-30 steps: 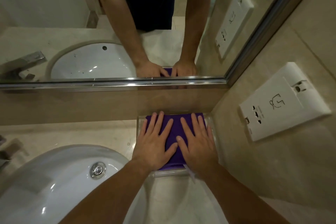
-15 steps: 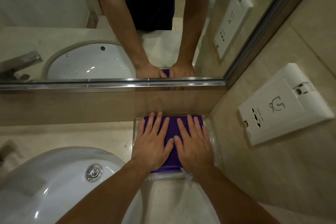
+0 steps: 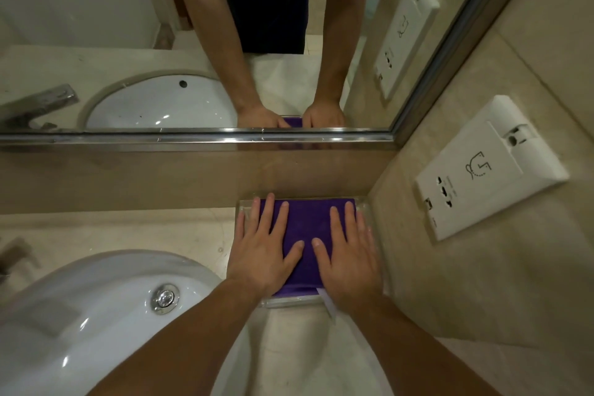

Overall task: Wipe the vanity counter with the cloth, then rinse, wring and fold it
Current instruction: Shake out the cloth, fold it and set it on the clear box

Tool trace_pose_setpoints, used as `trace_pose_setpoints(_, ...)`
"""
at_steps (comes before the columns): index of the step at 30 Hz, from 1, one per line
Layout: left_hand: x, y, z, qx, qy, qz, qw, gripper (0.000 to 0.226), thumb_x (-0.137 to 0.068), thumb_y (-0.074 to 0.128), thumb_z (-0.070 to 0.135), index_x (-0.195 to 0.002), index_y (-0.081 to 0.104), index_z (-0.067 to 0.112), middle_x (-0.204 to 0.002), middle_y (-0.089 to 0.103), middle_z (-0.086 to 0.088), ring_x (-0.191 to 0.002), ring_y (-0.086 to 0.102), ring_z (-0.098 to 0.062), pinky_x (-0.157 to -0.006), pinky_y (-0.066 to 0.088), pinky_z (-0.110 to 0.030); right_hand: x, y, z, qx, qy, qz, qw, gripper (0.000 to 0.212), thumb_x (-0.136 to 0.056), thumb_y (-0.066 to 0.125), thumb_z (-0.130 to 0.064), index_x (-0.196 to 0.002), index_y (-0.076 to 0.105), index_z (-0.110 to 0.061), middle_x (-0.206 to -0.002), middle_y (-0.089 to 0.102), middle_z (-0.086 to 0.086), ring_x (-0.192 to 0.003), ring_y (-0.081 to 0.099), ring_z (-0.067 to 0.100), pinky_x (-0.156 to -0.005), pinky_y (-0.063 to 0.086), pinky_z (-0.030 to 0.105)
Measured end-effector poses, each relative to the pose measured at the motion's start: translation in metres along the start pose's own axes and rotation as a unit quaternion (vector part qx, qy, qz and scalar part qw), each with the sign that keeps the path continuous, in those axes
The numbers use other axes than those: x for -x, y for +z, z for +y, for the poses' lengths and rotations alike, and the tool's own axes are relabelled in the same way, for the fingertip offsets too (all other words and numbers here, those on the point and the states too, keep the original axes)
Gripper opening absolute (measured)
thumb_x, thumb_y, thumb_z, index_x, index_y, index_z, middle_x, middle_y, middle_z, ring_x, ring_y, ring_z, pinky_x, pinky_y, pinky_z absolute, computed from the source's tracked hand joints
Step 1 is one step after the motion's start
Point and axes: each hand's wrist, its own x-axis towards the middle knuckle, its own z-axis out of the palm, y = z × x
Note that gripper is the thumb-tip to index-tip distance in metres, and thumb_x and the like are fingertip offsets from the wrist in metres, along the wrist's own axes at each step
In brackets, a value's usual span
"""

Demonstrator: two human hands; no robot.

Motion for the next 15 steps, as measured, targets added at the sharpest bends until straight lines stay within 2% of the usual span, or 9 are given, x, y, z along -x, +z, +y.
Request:
trace_pose_setpoints(4,0.009,-0.007,0.005,-0.029,0.007,-0.005,1.0,0.081,-0.091,0.0,0.073,-0.155,-0.017,0.027,-0.162,-0.027,-0.007,-0.15,-0.025,-0.026,-0.122,-0.011,-0.05,0.008,-0.005,0.0,0.043,-0.027,-0.002,0.999,0.079,-0.092,-0.006,-0.065,-0.159,-0.01,-0.025,-0.165,-0.021,0.003,-0.153,-0.018,0.022,-0.124,-0.01,0.045)
trace_pose_setpoints(6,0.021,-0.004,0.005,-0.027,0.02,-0.006,0.999,0.081,-0.088,-0.004,0.075,-0.155,-0.018,0.031,-0.162,-0.028,-0.006,-0.149,-0.027,-0.024,-0.122,-0.012,-0.05,0.022,0.001,0.003,0.044,-0.067,0.013,0.997,0.072,-0.098,-0.001,-0.063,-0.16,-0.003,-0.026,-0.166,-0.012,0.001,-0.155,-0.011,0.02,-0.123,-0.006,0.044)
trace_pose_setpoints(8,0.031,0.002,0.003,-0.021,0.018,-0.011,1.0,0.078,-0.089,0.001,0.076,-0.153,-0.02,0.037,-0.163,-0.026,-0.004,-0.149,-0.027,-0.023,-0.122,-0.012,-0.05,0.033,0.007,0.006,0.042,-0.071,0.005,0.997,0.071,-0.098,-0.004,-0.062,-0.159,0.001,-0.028,-0.168,-0.004,-0.001,-0.155,-0.008,0.018,-0.123,-0.003,0.043)
trace_pose_setpoints(12,0.025,0.004,0.004,-0.024,0.004,-0.013,1.0,0.076,-0.092,0.009,0.075,-0.152,-0.02,0.038,-0.163,-0.025,-0.003,-0.149,-0.026,-0.022,-0.122,-0.01,-0.052,0.028,0.002,0.004,0.049,-0.064,-0.021,0.996,0.069,-0.094,-0.007,-0.062,-0.155,-0.015,-0.031,-0.166,-0.018,-0.003,-0.15,-0.023,0.015,-0.124,-0.01,0.042)
trace_pose_setpoints(15,0.034,0.003,0.006,-0.036,0.004,-0.005,0.999,0.077,-0.092,0.007,0.074,-0.154,-0.019,0.036,-0.162,-0.027,-0.006,-0.149,-0.027,-0.025,-0.121,-0.013,-0.052,0.038,0.002,0.007,0.047,-0.074,-0.016,0.996,0.068,-0.096,-0.004,-0.063,-0.155,-0.018,-0.031,-0.164,-0.023,-0.002,-0.149,-0.027,0.015,-0.123,-0.014,0.043)
